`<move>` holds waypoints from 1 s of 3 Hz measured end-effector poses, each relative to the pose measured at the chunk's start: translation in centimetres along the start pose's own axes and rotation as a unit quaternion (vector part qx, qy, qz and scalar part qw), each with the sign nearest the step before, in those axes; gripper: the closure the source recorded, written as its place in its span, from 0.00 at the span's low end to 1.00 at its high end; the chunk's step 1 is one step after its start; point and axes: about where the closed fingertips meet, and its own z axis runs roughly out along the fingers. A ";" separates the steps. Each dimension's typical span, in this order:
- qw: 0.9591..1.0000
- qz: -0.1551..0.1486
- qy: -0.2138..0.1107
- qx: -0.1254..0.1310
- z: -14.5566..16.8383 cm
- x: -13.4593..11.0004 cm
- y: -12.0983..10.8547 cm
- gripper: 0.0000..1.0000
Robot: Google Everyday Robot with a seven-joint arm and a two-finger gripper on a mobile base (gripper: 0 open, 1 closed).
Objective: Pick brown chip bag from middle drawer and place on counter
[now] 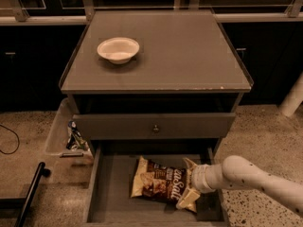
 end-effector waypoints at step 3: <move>0.999 -0.002 -0.026 -0.047 6.2 1.1 0.1 0.00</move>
Offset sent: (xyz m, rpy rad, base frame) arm 0.0166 0.0340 -0.0567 0.0644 0.0278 0.0858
